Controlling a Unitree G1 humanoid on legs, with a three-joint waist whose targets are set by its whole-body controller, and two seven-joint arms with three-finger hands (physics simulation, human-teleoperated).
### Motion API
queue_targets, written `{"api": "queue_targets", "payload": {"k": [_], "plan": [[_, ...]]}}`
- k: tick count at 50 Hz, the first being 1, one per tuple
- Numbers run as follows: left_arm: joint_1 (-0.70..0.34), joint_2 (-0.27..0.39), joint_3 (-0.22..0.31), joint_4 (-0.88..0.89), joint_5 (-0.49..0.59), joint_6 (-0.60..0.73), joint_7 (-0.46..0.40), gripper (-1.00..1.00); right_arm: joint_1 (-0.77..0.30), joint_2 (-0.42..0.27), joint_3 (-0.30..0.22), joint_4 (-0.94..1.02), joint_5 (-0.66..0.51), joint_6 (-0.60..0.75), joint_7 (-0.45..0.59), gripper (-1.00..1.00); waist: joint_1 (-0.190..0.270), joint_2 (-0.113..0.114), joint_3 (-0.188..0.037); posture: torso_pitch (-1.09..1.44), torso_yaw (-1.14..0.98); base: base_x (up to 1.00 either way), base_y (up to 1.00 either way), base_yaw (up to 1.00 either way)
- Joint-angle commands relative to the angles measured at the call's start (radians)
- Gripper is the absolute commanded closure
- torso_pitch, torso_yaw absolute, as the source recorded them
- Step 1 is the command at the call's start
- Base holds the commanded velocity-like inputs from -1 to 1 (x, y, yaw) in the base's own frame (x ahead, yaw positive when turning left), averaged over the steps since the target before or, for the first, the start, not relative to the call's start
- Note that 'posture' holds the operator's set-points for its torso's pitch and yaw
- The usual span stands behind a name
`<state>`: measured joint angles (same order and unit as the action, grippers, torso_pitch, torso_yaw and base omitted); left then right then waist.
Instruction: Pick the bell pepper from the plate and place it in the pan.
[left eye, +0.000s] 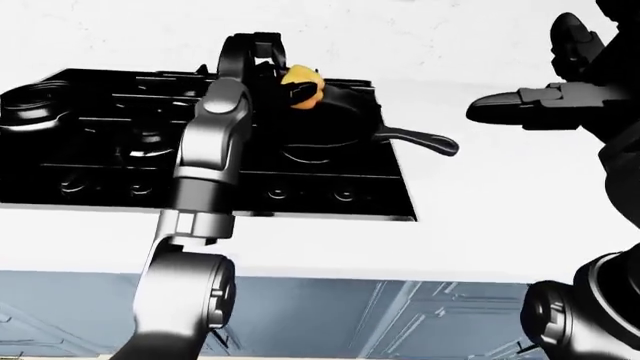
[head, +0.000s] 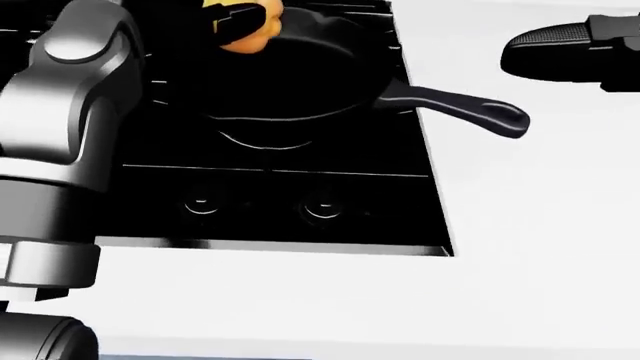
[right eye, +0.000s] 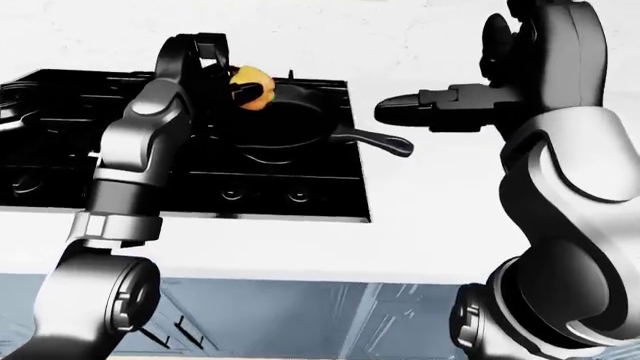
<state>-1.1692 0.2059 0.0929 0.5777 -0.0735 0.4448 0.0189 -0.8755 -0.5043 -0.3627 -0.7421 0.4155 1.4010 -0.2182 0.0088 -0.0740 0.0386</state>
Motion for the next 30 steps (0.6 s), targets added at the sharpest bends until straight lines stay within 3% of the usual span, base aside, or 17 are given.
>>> {"api": "queue_targets", "payload": {"k": [1, 2, 3, 8, 18, 21, 23, 24, 27, 30], "plan": [[-0.044, 0.016, 0.008, -0.041, -0.006, -0.025, 0.001, 1.0, -0.03, -0.006, -0.006, -0.01, -0.006, -0.026, -0.005, -1.0, 0.012, -0.019, -0.03, 0.0, 0.0, 0.0, -0.3, 0.0], [-0.044, 0.017, 0.009, -0.036, -0.007, -0.029, 0.001, 1.0, -0.033, -0.005, -0.01, -0.012, -0.003, -0.028, -0.005, -1.0, 0.004, -0.007, -0.014, 0.0, 0.0, 0.0, 0.0, 0.0], [-0.046, 0.018, 0.009, -0.034, -0.007, -0.031, 0.0, 1.0, -0.033, -0.004, -0.01, -0.012, -0.002, -0.028, -0.006, -1.0, 0.005, -0.016, -0.01, 0.0, 0.0, 0.0, 0.0, 0.0], [-0.046, 0.018, 0.01, -0.042, -0.011, -0.024, 0.003, 1.0, -0.025, -0.006, -0.012, -0.011, 0.005, -0.048, -0.008, -1.0, 0.012, -0.006, 0.015, 0.0, 0.0, 0.0, 0.0, 0.0], [-0.048, 0.022, 0.013, -0.036, -0.017, -0.031, 0.005, 1.0, -0.036, -0.007, -0.018, -0.016, 0.034, -0.048, -0.025, -1.0, 0.001, 0.022, 0.018, 0.0, 0.0, 0.0, 0.0, 0.0], [-0.048, 0.022, 0.012, -0.033, -0.018, -0.034, 0.006, 1.0, -0.035, -0.009, -0.016, -0.016, 0.04, -0.048, -0.03, -1.0, -0.007, 0.047, 0.012, 0.0, 0.0, 0.0, 0.0, 0.0], [-0.045, 0.022, 0.012, -0.038, -0.019, -0.032, 0.007, 1.0, -0.035, -0.012, -0.017, -0.016, 0.043, -0.049, -0.033, -1.0, -0.015, 0.088, -0.004, 0.0, 0.0, 0.0, 0.0, 0.0], [-0.045, 0.022, 0.012, -0.038, -0.019, -0.032, 0.006, 1.0, -0.035, -0.012, -0.017, -0.015, 0.045, -0.049, -0.034, -1.0, -0.013, 0.066, 0.005, 0.0, 0.0, 0.0, 0.0, 0.0], [-0.045, 0.021, 0.011, -0.042, -0.02, -0.029, 0.007, 1.0, -0.034, -0.014, -0.018, -0.015, 0.05, -0.05, -0.039, -1.0, -0.008, 0.052, -0.01, 0.0, 0.0, 0.0, 0.0, 0.0], [-0.048, 0.02, 0.011, -0.047, -0.023, -0.028, 0.009, 1.0, -0.028, -0.016, -0.017, -0.012, 0.055, -0.059, -0.043, -1.0, -0.001, 0.042, -0.011, 0.0, 0.0, 0.0, 0.0, 0.0]]}}
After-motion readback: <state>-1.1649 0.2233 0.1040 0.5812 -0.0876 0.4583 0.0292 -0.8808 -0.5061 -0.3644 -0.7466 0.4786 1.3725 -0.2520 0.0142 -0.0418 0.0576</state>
